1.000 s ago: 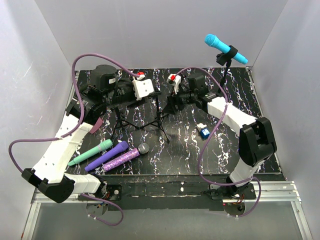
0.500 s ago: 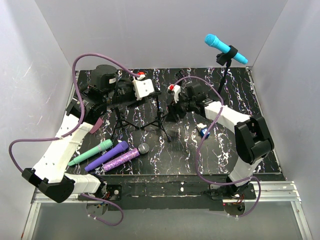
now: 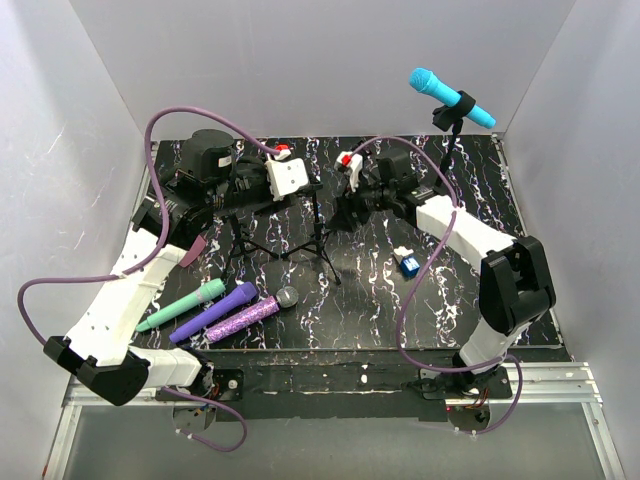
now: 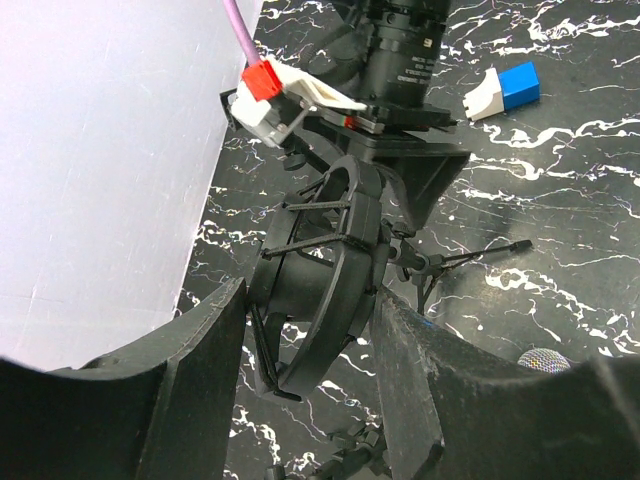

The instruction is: Remove the microphone from the stand

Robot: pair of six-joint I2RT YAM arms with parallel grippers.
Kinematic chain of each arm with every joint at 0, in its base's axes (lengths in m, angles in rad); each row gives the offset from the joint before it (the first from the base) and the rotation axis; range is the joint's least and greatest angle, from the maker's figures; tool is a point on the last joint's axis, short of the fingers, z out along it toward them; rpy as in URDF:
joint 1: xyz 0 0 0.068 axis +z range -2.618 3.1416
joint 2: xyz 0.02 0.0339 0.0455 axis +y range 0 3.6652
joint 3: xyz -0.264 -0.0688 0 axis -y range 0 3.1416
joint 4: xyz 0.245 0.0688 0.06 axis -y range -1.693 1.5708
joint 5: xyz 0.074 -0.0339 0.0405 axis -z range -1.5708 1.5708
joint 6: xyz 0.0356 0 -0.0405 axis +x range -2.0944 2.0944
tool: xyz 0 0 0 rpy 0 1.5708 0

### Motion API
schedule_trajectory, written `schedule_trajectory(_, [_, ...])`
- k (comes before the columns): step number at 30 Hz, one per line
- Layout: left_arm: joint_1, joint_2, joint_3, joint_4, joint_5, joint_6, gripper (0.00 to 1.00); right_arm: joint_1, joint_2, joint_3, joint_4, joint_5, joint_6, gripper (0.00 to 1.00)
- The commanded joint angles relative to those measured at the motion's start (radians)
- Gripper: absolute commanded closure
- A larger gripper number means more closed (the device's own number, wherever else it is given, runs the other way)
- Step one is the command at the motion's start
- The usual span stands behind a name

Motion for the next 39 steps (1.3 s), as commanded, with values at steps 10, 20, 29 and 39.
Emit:
schedule_trajectory(10, [-0.006, 0.000, 0.031, -0.093, 0.033, -0.026, 0.61, 0.000, 0.051, 0.019, 0.041, 0.077, -0.018, 0.36])
schedule_trajectory(20, [-0.006, 0.005, 0.030, -0.093, 0.045, -0.028, 0.61, 0.000, -0.038, -0.064, 0.069, 0.088, 0.004, 0.36])
schedule_trajectory(29, [-0.007, 0.008, 0.030, -0.095, 0.050, -0.028, 0.60, -0.001, -0.070, 0.017, 0.027, -0.076, 0.021, 0.35])
schedule_trajectory(39, [-0.007, 0.000, 0.025, -0.093, 0.043, -0.031, 0.60, 0.000, 0.008, 0.030, 0.043, 0.037, 0.054, 0.34])
